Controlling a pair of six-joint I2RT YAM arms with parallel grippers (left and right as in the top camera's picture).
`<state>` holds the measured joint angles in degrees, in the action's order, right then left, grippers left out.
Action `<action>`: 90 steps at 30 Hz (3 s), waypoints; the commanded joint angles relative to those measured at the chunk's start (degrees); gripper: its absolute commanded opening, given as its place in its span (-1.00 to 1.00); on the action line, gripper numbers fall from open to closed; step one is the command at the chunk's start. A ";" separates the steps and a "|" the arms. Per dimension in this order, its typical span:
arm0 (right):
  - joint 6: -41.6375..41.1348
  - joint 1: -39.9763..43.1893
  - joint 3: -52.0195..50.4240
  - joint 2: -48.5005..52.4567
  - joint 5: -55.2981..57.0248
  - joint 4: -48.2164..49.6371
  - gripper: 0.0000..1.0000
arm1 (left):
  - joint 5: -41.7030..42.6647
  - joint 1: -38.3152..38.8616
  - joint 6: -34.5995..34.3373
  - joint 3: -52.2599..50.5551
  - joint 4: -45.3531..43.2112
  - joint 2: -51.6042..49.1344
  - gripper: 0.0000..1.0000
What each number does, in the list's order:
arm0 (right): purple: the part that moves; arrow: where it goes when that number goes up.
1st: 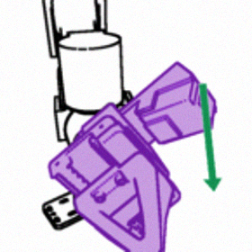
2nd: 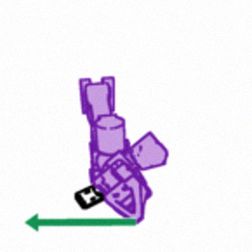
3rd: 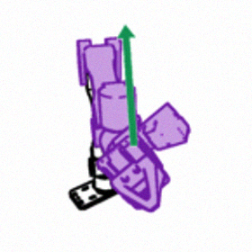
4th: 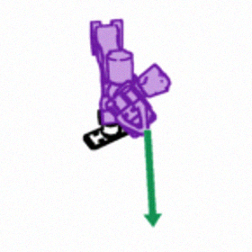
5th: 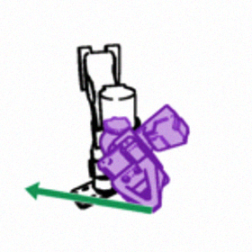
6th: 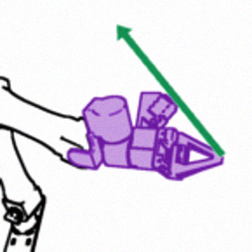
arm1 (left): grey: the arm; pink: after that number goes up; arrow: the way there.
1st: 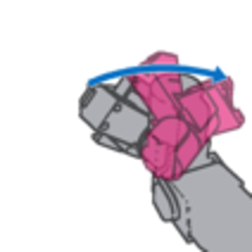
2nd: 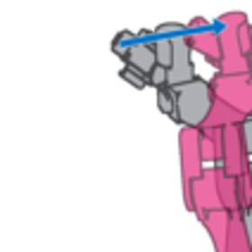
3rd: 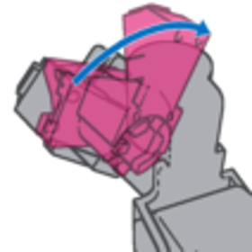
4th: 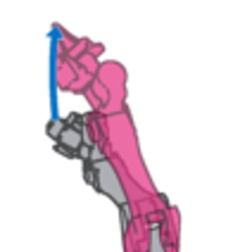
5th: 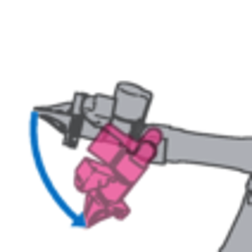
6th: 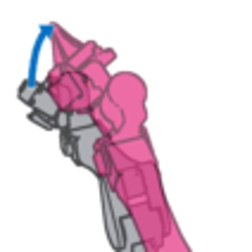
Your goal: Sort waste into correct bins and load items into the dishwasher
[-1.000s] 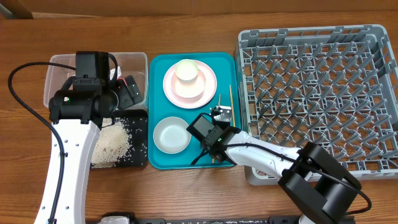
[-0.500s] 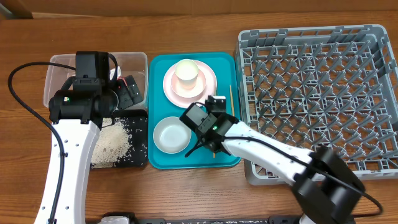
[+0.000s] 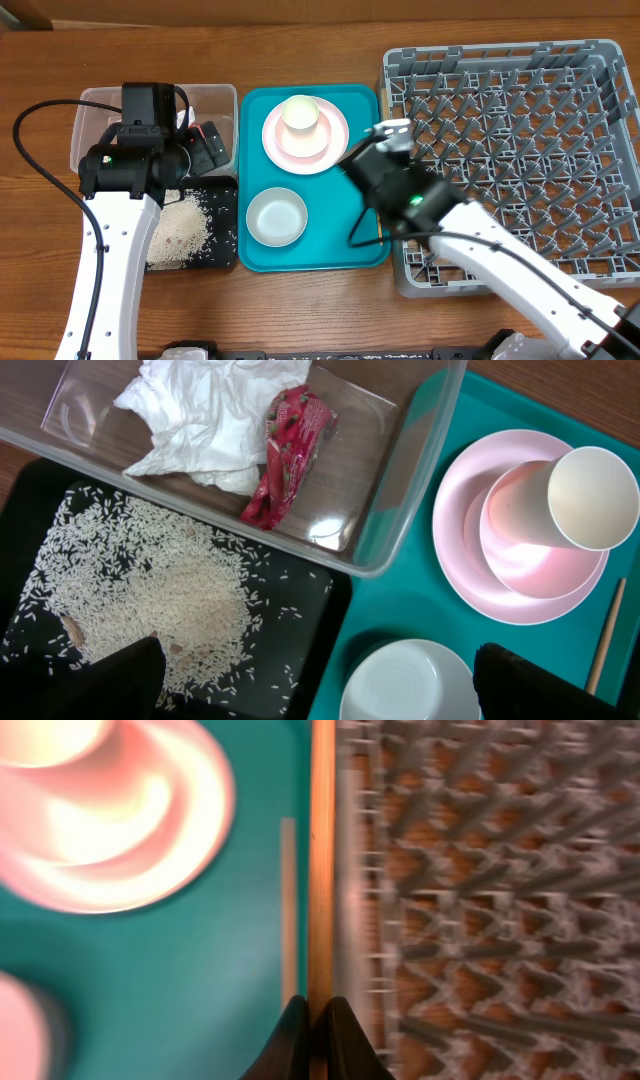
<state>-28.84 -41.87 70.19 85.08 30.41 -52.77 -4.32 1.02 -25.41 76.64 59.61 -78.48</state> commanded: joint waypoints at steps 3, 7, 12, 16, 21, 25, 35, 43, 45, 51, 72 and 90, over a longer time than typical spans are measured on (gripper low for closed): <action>10.38 8.04 1.49 -1.05 -5.40 -1.51 -0.92 | -0.15 -0.24 0.09 0.83 -0.07 0.07 1.00; 11.19 14.25 1.44 -0.48 -7.76 -2.86 -0.92 | -0.17 -0.24 0.09 0.83 -0.07 0.07 1.00; 17.20 19.61 1.42 -0.09 -16.20 -2.67 -0.92 | -0.15 -0.24 0.09 0.83 -0.07 0.07 1.00; 17.38 21.62 1.14 -0.09 -17.05 -2.67 -0.92 | -0.15 -0.24 0.09 0.83 -0.07 0.07 1.00; 17.35 21.75 -0.74 -0.09 -17.05 -1.75 -0.92 | -0.15 -0.24 0.09 0.83 -0.07 0.07 1.00; 17.35 21.75 -3.45 -0.09 -17.03 0.66 -0.92 | -0.15 -0.24 0.09 0.83 -0.07 0.07 1.00; 17.33 21.75 -7.21 -0.09 -20.79 5.01 -0.92 | -0.15 -0.24 0.09 0.83 -0.07 0.07 1.00; 17.31 21.73 -7.26 -0.09 -27.76 6.19 -0.92 | -0.15 -0.24 0.09 0.83 -0.07 0.07 1.00; 17.29 21.73 -7.26 -0.09 -27.76 6.19 -0.92 | -0.15 -0.24 0.09 0.83 -0.07 0.07 1.00; 17.07 21.73 -7.26 -0.09 -27.76 6.05 -0.54 | -0.15 -0.24 0.09 0.83 -0.07 0.07 0.99; 0.26 21.55 -7.21 -0.22 -46.14 7.32 -0.51 | -0.15 -0.24 0.09 0.83 -0.07 0.07 1.00; -4.24 0.17 -7.23 -0.15 -31.50 15.10 -0.49 | -0.15 -0.24 0.09 0.83 -0.07 0.07 1.00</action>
<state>-32.58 -39.75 63.18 84.93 -9.56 -37.50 -4.34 1.02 -25.39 76.64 59.61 -78.48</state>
